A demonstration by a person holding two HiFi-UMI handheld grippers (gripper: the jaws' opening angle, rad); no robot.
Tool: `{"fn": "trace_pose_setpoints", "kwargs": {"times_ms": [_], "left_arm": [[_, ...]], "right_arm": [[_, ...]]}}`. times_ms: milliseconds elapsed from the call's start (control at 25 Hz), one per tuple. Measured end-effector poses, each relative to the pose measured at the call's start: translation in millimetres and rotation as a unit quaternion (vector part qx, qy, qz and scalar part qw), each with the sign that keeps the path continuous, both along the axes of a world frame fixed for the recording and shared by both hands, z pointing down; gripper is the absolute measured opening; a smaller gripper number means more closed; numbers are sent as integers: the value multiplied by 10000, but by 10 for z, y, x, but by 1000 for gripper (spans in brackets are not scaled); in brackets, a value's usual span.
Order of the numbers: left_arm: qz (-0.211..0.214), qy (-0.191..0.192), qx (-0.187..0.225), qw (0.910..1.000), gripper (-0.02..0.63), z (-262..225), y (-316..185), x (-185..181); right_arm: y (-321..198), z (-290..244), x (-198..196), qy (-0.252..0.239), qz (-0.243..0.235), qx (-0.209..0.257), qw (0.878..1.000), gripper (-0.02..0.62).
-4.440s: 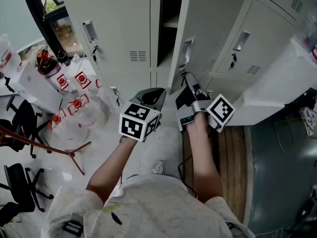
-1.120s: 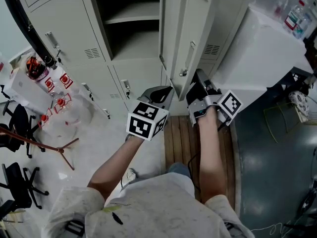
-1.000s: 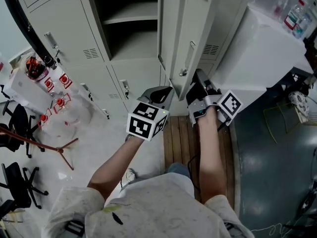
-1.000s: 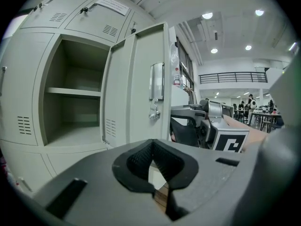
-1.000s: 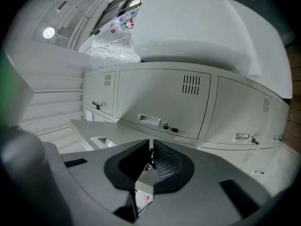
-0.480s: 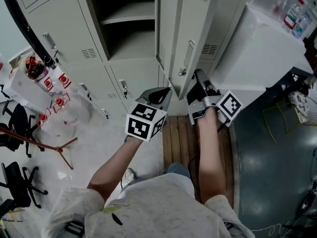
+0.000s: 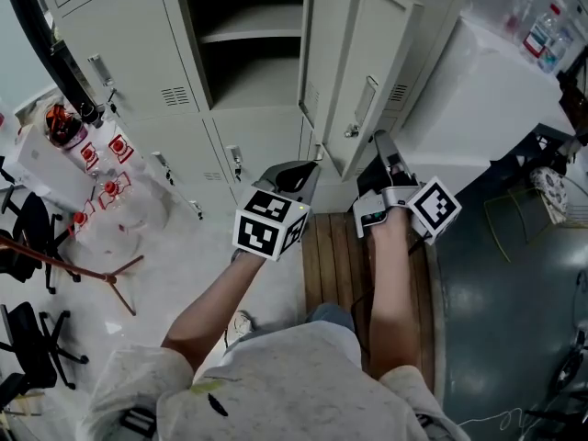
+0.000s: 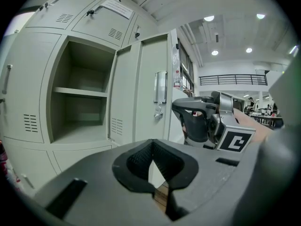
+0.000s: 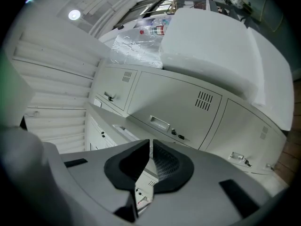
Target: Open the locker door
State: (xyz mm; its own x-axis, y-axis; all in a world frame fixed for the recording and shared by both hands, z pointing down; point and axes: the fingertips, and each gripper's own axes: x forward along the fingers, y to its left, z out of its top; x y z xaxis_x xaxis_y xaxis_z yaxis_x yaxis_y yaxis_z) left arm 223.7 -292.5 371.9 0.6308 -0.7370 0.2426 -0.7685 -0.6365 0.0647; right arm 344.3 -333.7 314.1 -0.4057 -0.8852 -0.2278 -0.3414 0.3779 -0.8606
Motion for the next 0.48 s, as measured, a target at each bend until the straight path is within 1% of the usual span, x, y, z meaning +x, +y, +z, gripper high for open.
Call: {"fn": "trace_pose_setpoints", "kwargs": {"times_ms": [280, 480], "left_arm": [[137, 52, 44, 9999, 6, -70, 88, -158], [201, 45, 76, 9998, 6, -109, 149, -299]], "right_arm": [[238, -148, -172, 518, 249, 252, 9980, 23], [361, -183, -409, 906, 300, 394, 9947, 21]]}}
